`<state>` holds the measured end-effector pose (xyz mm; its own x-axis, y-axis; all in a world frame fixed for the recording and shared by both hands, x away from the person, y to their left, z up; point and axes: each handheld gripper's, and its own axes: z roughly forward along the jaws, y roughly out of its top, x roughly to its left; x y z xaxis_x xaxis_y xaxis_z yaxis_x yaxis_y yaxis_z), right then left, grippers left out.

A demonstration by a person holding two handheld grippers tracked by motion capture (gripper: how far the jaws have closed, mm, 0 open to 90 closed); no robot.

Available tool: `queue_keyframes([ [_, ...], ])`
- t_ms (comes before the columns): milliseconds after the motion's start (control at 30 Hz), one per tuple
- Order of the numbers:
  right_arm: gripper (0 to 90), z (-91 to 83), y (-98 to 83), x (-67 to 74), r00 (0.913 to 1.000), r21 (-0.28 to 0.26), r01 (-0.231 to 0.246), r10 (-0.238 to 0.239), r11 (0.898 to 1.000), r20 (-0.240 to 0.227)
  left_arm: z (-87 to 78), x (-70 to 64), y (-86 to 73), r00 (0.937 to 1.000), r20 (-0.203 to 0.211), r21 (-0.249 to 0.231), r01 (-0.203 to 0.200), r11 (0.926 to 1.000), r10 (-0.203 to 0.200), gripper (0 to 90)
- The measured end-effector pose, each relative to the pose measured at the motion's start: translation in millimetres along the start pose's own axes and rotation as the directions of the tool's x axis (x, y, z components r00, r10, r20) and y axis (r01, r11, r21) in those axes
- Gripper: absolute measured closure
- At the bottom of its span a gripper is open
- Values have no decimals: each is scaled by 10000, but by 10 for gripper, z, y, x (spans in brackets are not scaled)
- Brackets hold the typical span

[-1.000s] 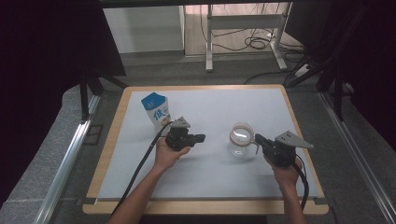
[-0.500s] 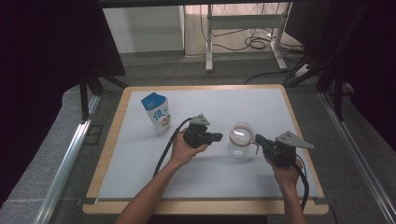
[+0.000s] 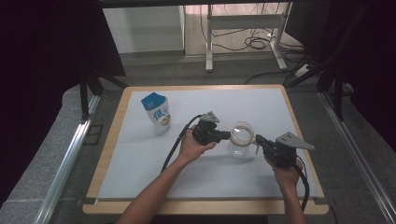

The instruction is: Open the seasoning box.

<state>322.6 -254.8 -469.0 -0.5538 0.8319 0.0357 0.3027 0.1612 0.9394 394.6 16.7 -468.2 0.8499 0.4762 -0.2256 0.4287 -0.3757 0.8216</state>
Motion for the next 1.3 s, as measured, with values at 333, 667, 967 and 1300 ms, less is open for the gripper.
queue_keyframes([
  [333,895,-60,-33,281,9973,359,436,-414,9984,-601,-34,2,97,10000,80,-29,-26,10000,26,900],
  [667,703,157,-387,574,9773,2228,1170,-724,9678,-1990,-15,-114,252,9989,165,195,-432,9989,429,900],
  [967,595,257,-480,649,9664,2442,1561,-968,9571,-2383,15,-263,449,9956,416,184,-848,9962,840,900],
  [1300,582,254,-497,669,9681,2476,1646,-1083,9548,-2260,151,-448,568,9885,703,361,-1366,9900,1338,900],
])
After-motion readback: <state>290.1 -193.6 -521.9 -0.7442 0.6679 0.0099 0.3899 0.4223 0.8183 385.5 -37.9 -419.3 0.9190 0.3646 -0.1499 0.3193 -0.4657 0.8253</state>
